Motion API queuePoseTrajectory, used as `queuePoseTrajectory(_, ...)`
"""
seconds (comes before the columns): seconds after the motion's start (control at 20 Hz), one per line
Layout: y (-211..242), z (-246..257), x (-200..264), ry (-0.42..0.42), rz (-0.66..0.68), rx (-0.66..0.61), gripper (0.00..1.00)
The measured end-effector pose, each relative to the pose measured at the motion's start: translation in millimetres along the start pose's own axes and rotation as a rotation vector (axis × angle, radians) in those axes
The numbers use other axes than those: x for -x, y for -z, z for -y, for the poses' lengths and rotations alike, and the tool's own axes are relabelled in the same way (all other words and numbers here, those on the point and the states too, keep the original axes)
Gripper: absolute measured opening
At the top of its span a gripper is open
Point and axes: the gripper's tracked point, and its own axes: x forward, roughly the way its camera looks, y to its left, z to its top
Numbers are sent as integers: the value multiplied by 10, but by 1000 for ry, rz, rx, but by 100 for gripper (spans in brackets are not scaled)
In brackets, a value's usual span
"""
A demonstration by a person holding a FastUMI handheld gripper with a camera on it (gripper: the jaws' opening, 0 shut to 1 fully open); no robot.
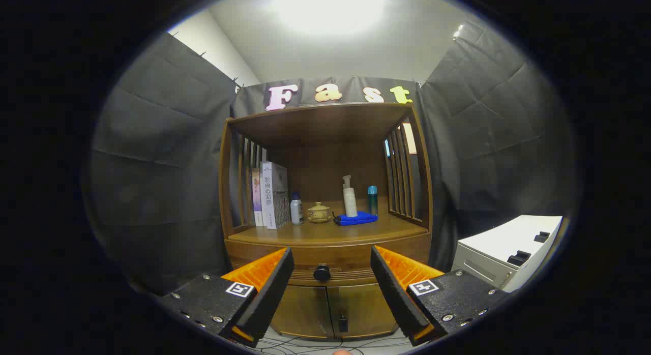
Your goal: Pull open the drawer, take out the items inside it, and place them on the countertop above the cabinet.
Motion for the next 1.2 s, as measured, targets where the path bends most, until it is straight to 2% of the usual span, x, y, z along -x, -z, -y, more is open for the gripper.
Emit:
queuePoseTrajectory(0.8,87,-25,-60,-6,-9,-6,95)
queuePoseTrajectory(1.2,213,-8,-335,-3,-45,1,95)
